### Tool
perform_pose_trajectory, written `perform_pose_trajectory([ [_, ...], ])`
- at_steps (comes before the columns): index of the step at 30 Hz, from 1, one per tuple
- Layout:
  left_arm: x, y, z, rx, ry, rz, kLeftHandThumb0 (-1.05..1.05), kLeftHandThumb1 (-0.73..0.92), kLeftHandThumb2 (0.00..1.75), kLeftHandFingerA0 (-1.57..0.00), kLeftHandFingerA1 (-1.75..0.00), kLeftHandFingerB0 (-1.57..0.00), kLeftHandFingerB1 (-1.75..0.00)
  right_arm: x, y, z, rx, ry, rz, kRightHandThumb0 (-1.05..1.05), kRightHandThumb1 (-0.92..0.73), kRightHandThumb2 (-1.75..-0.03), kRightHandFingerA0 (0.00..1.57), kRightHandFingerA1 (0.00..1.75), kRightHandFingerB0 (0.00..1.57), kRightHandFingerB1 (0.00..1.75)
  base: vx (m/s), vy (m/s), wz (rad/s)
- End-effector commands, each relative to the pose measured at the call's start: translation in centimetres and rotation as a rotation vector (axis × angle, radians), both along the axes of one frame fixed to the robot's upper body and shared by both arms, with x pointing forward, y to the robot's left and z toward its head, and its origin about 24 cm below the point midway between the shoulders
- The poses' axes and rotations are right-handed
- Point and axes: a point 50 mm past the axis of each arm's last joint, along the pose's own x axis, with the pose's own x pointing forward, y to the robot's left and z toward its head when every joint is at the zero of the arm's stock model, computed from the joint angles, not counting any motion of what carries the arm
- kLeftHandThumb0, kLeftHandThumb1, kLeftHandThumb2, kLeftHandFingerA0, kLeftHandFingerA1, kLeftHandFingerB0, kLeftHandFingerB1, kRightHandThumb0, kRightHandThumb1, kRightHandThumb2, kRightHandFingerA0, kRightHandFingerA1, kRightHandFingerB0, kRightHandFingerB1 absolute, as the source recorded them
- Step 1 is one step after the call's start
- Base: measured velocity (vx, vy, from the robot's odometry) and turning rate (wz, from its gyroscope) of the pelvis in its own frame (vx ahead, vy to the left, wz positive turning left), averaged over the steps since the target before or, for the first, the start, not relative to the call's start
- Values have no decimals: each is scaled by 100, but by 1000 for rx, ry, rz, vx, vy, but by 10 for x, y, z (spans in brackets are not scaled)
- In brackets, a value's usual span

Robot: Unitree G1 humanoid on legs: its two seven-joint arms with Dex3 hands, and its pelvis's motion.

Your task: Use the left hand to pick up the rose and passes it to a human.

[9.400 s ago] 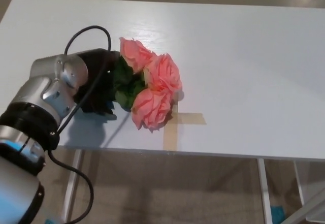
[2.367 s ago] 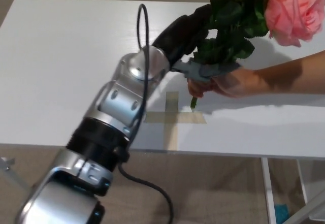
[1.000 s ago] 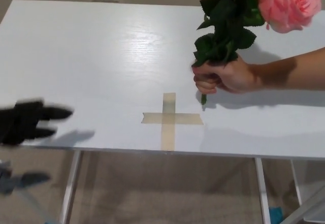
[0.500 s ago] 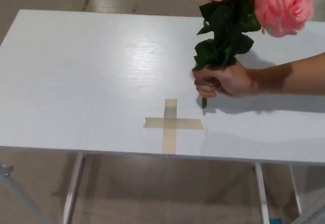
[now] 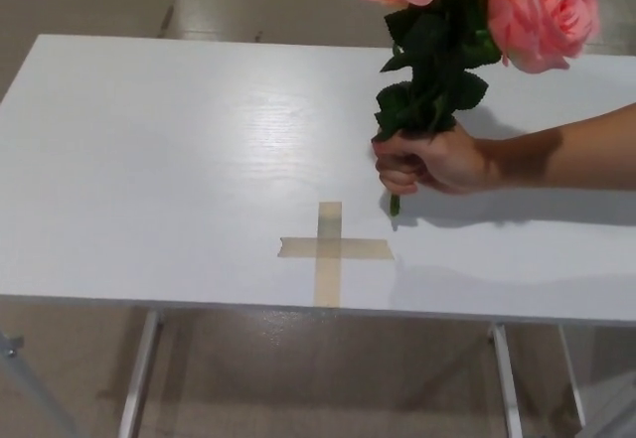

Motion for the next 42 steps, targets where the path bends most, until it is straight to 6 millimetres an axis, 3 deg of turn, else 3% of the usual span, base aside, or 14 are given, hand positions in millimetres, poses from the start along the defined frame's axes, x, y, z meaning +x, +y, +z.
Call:
perform_pose_trajectory([
  [1,-16,0,-36,357,101,-22,-52,67,60,-36,-33,-30,-30,11,4,1,-16,-83,4,-38,-75,-62,57,40,49,37,0,0,0],
  [12,29,3,-31,329,3,-32,-48,67,61,-34,-33,-31,-31,47,4,7,12,-156,5,-36,-75,-62,60,41,51,37,0,0,0],
  [19,43,6,-30,328,-27,1,-46,67,61,-36,-33,-31,-31,61,3,10,5,-172,25,-37,-75,-62,59,41,51,38,0,0,0],
  [20,43,5,-30,331,-28,-3,-49,49,85,-31,-50,-19,-43,62,3,11,4,-173,26,-37,-75,-62,59,40,51,38,0,0,0],
  [21,44,5,-30,333,-29,-8,-49,49,85,-31,-50,-19,-43,62,2,11,3,-174,27,-37,-75,-62,59,40,51,38,0,0,0],
  [22,46,4,-31,334,-28,-12,-49,68,61,-37,-33,-31,-31,63,1,12,2,-177,28,-37,-75,-62,59,40,50,37,0,0,0],
  [23,50,2,-31,336,-28,-15,-48,49,86,-33,-50,-20,-43,66,0,13,2,-183,30,-37,-75,-62,59,40,50,37,0,0,0],
  [25,52,2,-32,337,-14,-21,-48,49,85,-33,-50,-20,-43,67,-1,13,7,-186,20,-37,-75,-62,59,40,50,37,0,0,0],
  [29,66,1,-29,338,-40,-6,-52,50,83,-32,-48,-25,-44,89,-1,19,-5,-221,29,-36,-75,-63,60,41,51,38,0,0,0],
  [42,73,1,-28,326,-48,9,-52,51,84,-37,-49,-28,-44,102,-1,24,-8,-240,33,-38,-75,-62,60,40,52,38,0,0,0],
])
